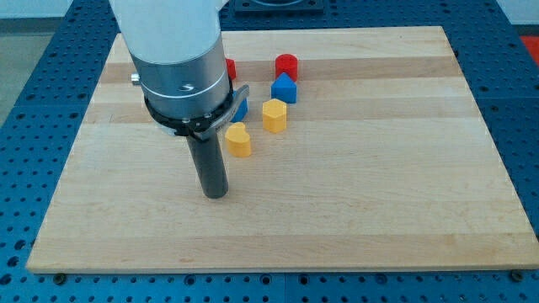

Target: Point your arm at green circle

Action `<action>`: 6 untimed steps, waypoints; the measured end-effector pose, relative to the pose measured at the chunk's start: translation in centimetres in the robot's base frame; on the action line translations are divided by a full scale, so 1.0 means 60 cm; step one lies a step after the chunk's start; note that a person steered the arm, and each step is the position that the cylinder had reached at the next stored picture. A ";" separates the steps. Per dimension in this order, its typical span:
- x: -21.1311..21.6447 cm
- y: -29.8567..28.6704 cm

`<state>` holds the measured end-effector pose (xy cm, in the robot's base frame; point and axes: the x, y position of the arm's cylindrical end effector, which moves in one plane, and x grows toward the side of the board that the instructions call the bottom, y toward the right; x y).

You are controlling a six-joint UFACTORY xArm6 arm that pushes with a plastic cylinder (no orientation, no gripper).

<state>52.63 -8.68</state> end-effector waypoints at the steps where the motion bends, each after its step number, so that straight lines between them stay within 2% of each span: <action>1: 0.000 0.001; 4: -0.008 -0.019; 6: -0.059 -0.086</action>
